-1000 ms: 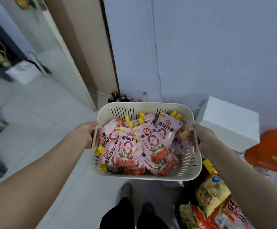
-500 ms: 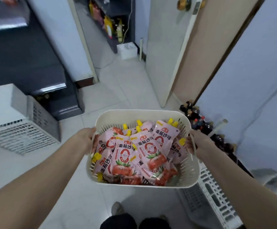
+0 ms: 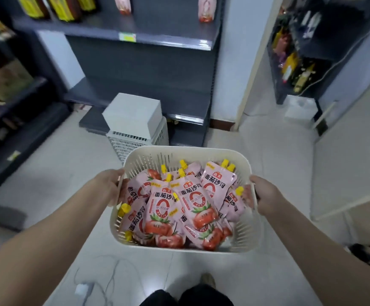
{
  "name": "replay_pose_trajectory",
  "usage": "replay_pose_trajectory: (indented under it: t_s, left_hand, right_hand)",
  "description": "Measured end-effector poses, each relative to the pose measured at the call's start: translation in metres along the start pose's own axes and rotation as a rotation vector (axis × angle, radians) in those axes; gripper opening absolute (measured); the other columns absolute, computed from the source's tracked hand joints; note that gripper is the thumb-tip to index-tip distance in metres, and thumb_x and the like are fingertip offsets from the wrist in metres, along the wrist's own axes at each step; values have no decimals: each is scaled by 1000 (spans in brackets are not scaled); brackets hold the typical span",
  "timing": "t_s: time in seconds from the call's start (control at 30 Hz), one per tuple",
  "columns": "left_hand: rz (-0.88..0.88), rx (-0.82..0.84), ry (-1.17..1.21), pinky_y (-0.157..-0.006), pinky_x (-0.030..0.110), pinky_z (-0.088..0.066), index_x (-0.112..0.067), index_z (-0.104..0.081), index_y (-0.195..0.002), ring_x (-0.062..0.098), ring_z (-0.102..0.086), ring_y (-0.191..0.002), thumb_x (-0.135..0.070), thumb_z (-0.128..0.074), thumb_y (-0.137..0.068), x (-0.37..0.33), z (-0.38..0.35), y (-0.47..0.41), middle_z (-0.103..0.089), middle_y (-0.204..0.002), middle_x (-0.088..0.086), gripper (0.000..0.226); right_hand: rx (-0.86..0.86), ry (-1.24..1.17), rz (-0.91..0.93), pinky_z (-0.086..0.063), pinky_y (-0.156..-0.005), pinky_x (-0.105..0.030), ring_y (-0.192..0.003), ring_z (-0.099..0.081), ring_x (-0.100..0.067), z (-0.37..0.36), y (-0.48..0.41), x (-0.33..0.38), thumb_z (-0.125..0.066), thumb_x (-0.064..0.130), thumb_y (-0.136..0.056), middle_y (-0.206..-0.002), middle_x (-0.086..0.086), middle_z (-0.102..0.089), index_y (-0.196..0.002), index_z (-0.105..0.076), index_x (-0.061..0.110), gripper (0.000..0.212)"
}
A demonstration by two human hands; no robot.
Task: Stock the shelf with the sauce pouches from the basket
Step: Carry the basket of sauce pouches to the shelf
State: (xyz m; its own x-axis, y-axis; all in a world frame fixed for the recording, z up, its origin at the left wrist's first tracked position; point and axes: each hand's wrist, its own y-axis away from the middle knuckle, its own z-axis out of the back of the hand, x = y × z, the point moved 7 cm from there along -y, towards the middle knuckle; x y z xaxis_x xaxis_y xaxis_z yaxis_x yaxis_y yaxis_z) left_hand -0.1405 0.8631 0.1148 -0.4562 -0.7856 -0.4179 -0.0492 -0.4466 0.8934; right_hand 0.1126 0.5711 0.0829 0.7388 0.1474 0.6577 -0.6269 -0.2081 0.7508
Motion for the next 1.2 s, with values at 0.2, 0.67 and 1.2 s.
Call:
replay_pose_trajectory:
  t_s: [0.2,0.67,1.2]
  left_hand:
    - [15,-65,246,-51,22,-37,-9,-52,-57,13,-42,-49,-42,-55,-87,-44,60,-26,-48,-30,3,45]
    - [0,-136,278,-36,15,-32,-13,-51,-59,11,-36,-29,-40,-57,-85,-243,112,-123,-48,-39,-1,37]
    - [-62,16,292,-53,21,-38,-8,-54,-68,11,-40,-49,-38,-51,-90,-470,122,-221,-48,-60,0,37]
  right_hand:
    - [68,209,67,-28,-30,-12,-43,-40,-15,-127,-38,67,-50,24,-92,-54,-4,-44,-67,-50,14,27]
    - [81,199,-3,-33,-32,-9,-24,-41,-7,-333,-124,135,-53,27,-89,-32,1,-49,-76,-61,9,23]
    - [-29,188,99,-37,-43,-22,-50,-46,-13,-520,-201,243,-57,24,-89,-63,-6,-55,-79,-60,6,20]
